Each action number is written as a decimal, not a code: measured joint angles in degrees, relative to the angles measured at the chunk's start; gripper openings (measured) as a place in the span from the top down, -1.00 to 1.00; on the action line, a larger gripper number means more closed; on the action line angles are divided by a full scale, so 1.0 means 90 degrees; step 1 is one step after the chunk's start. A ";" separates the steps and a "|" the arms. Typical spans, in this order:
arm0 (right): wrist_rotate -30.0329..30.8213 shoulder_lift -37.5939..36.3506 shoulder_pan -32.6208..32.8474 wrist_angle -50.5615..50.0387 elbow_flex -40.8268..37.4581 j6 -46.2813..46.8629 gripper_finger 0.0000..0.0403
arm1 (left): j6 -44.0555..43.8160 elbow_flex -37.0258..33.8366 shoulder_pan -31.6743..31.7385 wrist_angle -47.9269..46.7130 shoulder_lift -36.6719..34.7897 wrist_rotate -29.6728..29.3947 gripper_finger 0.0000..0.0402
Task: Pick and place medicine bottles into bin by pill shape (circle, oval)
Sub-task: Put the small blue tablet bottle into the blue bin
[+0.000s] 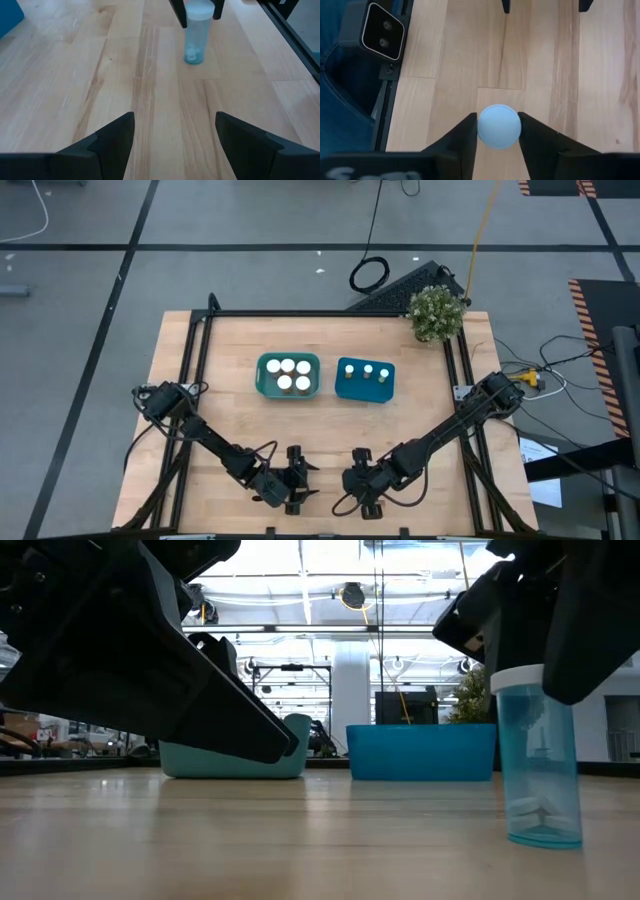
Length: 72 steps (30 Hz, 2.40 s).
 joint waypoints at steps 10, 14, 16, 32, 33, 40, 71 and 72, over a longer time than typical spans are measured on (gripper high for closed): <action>0.0003 0.0000 0.0000 0.0002 0.0002 -0.0055 0.42 | -0.0004 0.0000 0.0000 0.0000 0.0000 -0.0001 -0.38; 0.0003 -0.0006 0.0000 -0.0001 0.0005 -0.0055 0.42 | -0.0004 0.0000 0.0000 0.0000 0.0000 -0.0001 -0.38; 0.0003 -0.0025 0.0000 0.0007 0.0006 -0.0055 0.43 | -0.0005 0.0000 0.0000 -0.0001 0.0000 -0.0001 -0.38; 0.0003 -0.1309 -0.0569 -0.0670 0.0007 -0.0644 0.42 | 0.0053 0.0005 -0.0173 -0.0507 -0.0625 -0.0676 -0.38; 0.0004 -0.1412 -0.0647 -0.0697 0.0007 -0.0708 0.42 | 0.0072 0.0002 -0.0239 -0.0687 -0.0766 -0.0871 -0.38; 0.0006 -0.2035 -0.1266 -0.0808 0.0011 -0.1384 0.42 | 0.0117 -0.0266 -0.0579 -0.1403 -0.1587 -0.1769 -0.38; -0.0691 -0.2426 -0.5297 -0.1065 -0.0949 -0.3308 0.42 | -0.0457 -0.1596 -0.0770 -0.0661 -0.2266 -0.2179 -0.38; -0.0729 -0.2426 -0.5347 -0.0993 -0.1062 -0.3288 0.42 | -0.0457 -0.1596 -0.0770 -0.0658 -0.2266 -0.2179 -0.38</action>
